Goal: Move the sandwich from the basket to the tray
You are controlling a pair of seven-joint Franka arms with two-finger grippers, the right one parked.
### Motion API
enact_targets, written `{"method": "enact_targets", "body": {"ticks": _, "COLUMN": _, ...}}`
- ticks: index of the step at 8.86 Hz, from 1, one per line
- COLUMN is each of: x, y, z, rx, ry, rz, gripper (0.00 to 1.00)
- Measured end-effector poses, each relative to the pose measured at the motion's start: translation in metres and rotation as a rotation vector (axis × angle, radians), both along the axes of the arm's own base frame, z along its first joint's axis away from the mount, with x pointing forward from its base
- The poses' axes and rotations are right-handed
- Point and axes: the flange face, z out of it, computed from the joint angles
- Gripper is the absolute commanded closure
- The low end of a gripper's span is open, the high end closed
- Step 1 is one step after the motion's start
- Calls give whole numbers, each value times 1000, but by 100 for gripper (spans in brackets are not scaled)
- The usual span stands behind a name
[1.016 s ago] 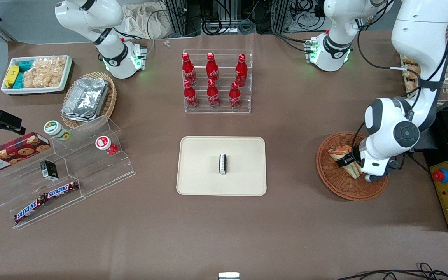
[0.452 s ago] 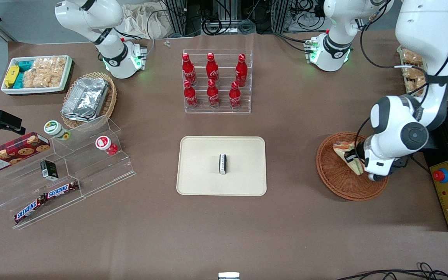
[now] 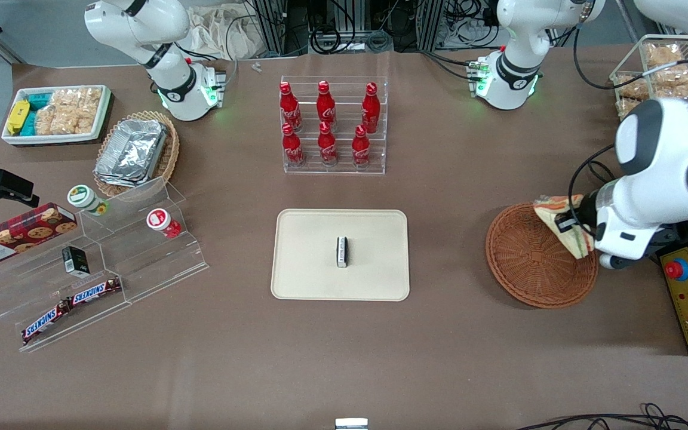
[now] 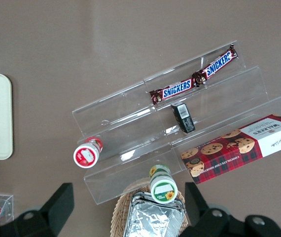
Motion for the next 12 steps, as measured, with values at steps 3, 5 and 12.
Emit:
{"method": "enact_targets", "body": {"ticks": 3, "x": -9, "y": -9, "z": 62, "rx": -49, "ry": 41, "rz": -204, "gripper": 100}}
{"method": "enact_targets", "body": {"ticks": 5, "x": -12, "y": -66, "z": 50, "rx": -78, "ry": 55, "rz": -327, "gripper": 100}}
{"method": "enact_targets", "body": {"ticks": 12, "x": -23, "y": -316, "z": -160, "rx": -152, "ry": -28, "rz": -523, "gripper": 100}}
